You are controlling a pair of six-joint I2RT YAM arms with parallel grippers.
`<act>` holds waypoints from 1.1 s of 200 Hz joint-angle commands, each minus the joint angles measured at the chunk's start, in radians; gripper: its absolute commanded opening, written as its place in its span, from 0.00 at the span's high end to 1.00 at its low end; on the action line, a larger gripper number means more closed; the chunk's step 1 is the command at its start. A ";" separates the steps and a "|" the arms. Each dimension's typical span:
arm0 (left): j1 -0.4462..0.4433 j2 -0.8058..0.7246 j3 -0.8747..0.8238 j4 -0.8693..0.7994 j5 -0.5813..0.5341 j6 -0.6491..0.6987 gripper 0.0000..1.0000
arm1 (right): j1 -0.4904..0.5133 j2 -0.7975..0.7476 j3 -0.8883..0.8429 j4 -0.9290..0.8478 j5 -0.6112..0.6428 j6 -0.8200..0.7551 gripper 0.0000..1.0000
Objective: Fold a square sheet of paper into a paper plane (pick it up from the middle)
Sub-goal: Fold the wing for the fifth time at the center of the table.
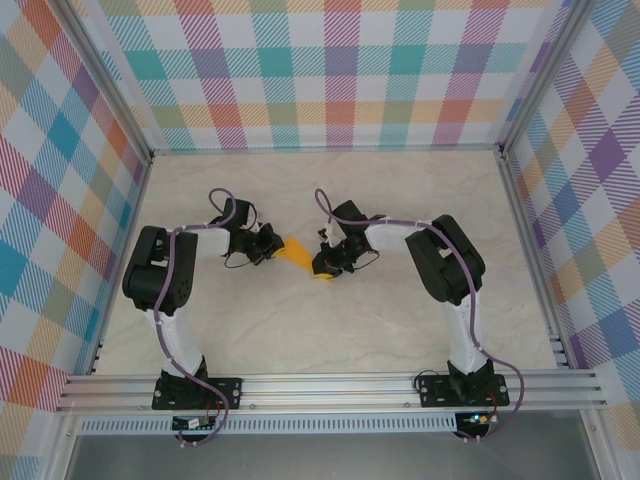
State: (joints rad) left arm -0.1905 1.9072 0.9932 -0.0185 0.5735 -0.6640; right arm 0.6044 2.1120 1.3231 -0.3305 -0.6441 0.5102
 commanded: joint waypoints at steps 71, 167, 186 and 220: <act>0.026 0.056 -0.012 -0.058 -0.101 0.032 0.97 | 0.078 0.063 0.321 -0.225 0.187 -0.104 0.93; 0.026 0.061 -0.004 -0.095 -0.126 0.040 0.97 | 0.099 0.212 0.473 -0.359 0.236 -0.170 0.95; 0.026 0.065 0.004 -0.116 -0.144 0.045 0.97 | 0.089 0.200 0.435 -0.327 0.215 -0.156 0.96; 0.028 0.081 0.019 -0.155 -0.173 0.050 0.98 | 0.078 0.165 0.350 -0.287 0.187 -0.177 0.96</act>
State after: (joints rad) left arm -0.1883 1.9163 1.0172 -0.0566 0.5720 -0.6369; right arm 0.6918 2.3066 1.7401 -0.6056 -0.4461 0.3622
